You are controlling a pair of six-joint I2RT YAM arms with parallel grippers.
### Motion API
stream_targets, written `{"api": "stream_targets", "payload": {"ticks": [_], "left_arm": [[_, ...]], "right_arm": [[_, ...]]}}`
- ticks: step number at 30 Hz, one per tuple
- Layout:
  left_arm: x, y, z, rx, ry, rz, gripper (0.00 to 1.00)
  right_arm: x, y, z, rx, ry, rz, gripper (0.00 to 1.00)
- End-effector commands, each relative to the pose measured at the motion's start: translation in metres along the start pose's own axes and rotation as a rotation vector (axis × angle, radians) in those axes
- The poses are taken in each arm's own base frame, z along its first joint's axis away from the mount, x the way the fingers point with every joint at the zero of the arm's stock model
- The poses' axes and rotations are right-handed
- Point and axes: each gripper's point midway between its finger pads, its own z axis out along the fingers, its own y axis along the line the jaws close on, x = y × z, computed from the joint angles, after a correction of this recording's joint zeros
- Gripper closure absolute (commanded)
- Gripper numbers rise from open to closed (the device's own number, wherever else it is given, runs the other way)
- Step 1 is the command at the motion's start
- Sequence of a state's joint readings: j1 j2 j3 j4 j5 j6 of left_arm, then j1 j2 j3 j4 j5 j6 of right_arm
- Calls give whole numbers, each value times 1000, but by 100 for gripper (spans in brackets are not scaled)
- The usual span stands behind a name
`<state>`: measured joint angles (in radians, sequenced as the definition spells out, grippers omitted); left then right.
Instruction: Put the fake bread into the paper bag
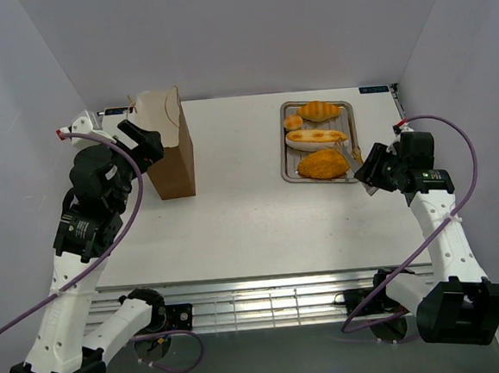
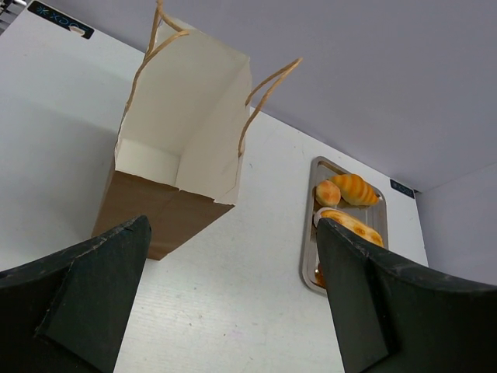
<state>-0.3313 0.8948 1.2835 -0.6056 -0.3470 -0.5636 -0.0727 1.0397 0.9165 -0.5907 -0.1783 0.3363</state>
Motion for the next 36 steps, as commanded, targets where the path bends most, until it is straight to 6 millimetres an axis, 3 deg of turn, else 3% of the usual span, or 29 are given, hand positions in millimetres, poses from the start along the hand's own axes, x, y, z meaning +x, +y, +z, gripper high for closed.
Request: {"api": "stream_targets", "payload": {"ticks": [1,14,25,36], "left_arm": [[-12,-12,-8,56,-19,-16,2],[5,-15,-8,93,29,-24,2],[8,-17,-11,113,46,-27,2],[17,-19,-9,128,74,-32,2]], "right_arm": [[-14,3,-7,-7,-45,23,49],[2,-9,-14,-51,24,137,48],[26,4,-13,-161,133,303,47],[33,-4,-8,-149,149,331,45]]}}
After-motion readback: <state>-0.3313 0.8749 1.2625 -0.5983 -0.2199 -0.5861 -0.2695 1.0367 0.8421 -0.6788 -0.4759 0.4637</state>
